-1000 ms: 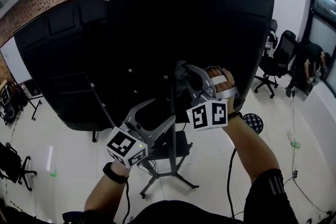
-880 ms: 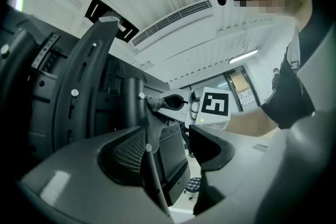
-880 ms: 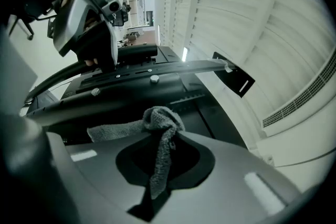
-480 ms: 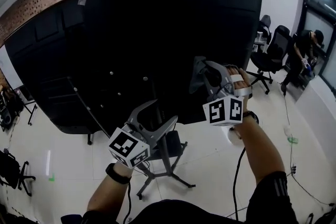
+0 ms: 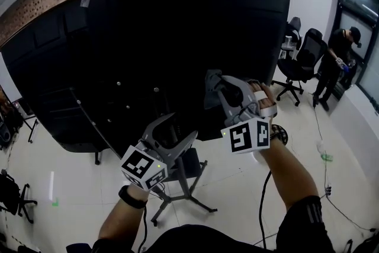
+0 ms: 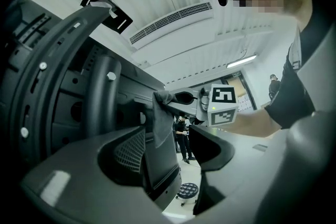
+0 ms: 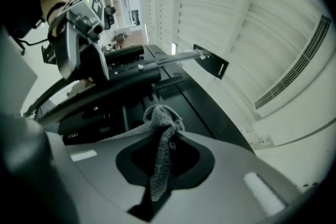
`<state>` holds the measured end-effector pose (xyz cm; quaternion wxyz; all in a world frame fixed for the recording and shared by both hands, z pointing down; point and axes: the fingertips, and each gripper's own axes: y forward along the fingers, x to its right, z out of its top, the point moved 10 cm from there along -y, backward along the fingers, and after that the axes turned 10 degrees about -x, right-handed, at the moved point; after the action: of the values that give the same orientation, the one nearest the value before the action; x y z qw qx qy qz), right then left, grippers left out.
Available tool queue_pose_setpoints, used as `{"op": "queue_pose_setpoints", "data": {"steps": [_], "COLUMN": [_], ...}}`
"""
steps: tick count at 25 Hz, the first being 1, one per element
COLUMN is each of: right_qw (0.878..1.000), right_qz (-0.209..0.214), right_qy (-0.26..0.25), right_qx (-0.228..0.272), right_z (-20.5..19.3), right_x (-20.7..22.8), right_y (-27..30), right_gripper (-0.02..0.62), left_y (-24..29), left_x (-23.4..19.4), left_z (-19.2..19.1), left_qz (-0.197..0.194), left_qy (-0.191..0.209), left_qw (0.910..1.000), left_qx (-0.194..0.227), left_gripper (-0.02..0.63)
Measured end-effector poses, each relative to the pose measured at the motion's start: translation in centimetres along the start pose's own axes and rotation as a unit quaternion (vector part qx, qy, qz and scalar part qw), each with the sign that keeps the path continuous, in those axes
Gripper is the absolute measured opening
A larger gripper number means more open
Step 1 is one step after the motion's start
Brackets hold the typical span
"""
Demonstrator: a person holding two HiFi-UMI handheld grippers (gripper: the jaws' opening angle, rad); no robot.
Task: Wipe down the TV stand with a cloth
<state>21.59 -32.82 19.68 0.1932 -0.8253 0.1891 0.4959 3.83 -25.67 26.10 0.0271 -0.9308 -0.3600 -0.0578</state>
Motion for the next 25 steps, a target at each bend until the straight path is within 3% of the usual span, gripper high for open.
{"op": "queue_pose_setpoints", "data": {"steps": [4, 10, 17, 25], "right_qw": [0.998, 0.996, 0.997, 0.999], "right_qz": [0.034, 0.062, 0.057, 0.032], "right_qy": [-0.019, -0.033, -0.034, -0.021], "right_qx": [0.044, 0.052, 0.047, -0.013], "right_z": [3.5, 4.9, 3.4, -2.2], "right_x": [-3.7, -7.4, -7.7, -5.4], "right_y": [0.9, 4.1, 4.3, 2.5], "right_gripper": [0.020, 0.020, 0.020, 0.020], "left_y": [-1.4, -3.1, -2.7, 0.6], "left_x": [-0.2, -0.6, -1.3, -0.3], "left_z": [0.0, -0.5, -1.5, -1.8], "left_qz": [0.019, 0.040, 0.033, -0.016], "left_qy": [0.001, 0.001, -0.009, -0.009], "left_qw": [0.9998, 0.9992, 0.9993, 0.9997], "left_qx": [0.005, -0.006, -0.016, -0.013], "left_gripper": [0.284, 0.284, 0.284, 0.284]}}
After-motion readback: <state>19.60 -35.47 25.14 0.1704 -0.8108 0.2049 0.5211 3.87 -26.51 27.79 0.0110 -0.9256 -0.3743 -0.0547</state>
